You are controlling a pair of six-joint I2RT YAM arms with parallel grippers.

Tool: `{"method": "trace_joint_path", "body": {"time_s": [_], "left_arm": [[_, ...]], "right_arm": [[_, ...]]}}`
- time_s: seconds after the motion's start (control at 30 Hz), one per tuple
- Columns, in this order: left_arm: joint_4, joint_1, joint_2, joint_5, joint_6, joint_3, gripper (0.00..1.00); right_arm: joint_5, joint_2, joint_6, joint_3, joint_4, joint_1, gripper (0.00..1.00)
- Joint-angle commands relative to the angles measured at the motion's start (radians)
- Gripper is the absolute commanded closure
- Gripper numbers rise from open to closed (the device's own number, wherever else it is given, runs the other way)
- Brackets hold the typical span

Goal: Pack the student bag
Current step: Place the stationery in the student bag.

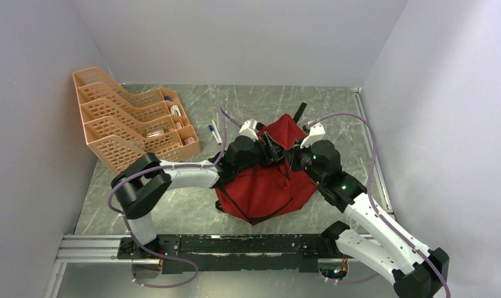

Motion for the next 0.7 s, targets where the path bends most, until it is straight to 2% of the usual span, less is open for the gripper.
{"method": "trace_joint_path", "body": {"time_s": [0.0,0.23,0.33,0.47,0.67], "left_arm": [[-0.087,0.007,-0.123,0.076,0.077,-0.031,0.34],[-0.205,0.006,-0.254,0.162,0.172,-0.142,0.35],[-0.273,0.006,-0.342,0.135,0.256,-0.196,0.38],[-0.532,0.007,-0.495,-0.017,0.338,-0.23,0.38],[-0.855,0.025,-0.748,-0.323,0.324,-0.294,0.37]], "right_arm": [[0.028,-0.017,-0.008,-0.015,0.039,0.012,1.0],[0.088,-0.018,-0.009,-0.034,0.069,0.013,1.0],[0.101,-0.013,-0.012,-0.043,0.082,0.013,1.0],[0.094,-0.006,-0.006,-0.059,0.096,0.012,1.0],[0.075,0.006,0.012,-0.099,0.13,0.013,1.0]]}}
